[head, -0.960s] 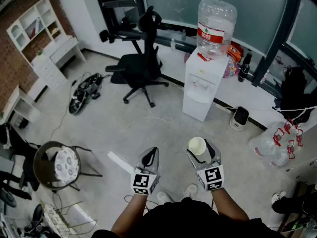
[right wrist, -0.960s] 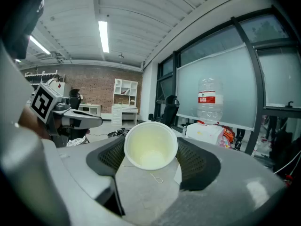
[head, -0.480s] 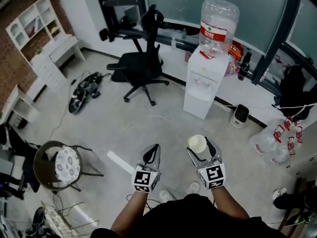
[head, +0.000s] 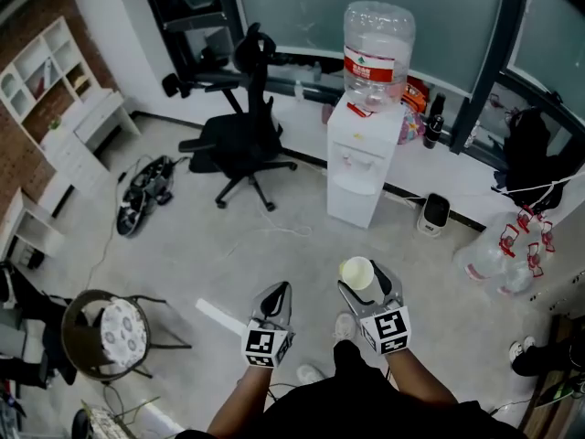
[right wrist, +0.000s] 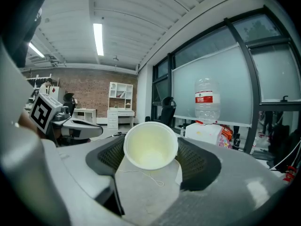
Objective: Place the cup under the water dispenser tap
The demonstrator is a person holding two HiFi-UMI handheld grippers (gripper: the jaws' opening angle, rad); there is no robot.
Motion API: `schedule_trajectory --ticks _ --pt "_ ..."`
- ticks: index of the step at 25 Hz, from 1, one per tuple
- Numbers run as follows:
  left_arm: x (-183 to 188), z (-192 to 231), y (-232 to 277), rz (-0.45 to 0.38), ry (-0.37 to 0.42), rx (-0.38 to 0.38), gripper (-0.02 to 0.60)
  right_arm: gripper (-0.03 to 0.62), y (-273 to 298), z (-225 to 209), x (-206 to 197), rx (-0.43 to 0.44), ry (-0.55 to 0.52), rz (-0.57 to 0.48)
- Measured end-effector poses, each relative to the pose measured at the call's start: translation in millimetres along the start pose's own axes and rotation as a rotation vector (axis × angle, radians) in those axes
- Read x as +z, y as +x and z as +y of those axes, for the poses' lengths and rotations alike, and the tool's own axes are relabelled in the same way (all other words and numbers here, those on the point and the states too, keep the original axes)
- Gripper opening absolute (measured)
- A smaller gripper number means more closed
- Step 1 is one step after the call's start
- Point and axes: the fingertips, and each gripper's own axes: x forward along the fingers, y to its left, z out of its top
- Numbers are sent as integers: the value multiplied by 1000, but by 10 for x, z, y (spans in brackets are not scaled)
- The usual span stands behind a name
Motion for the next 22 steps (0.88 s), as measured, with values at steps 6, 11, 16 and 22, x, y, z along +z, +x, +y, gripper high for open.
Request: schedule_trajectory --ticks 6,11,16,22 --pt "65 83 429 17 3 -6 17 348 336 -323 -30 8 3 30" --pt "103 65 929 64 -20 -27 17 348 581 -720 -84 -1 8 66" --pt "189 0 1423 77 -17 -47 17 350 783 -1126 -86 -4 21 73" --pt "287 -50 1833 77 -5 -44 17 350 959 -1524 -27 5 31 60"
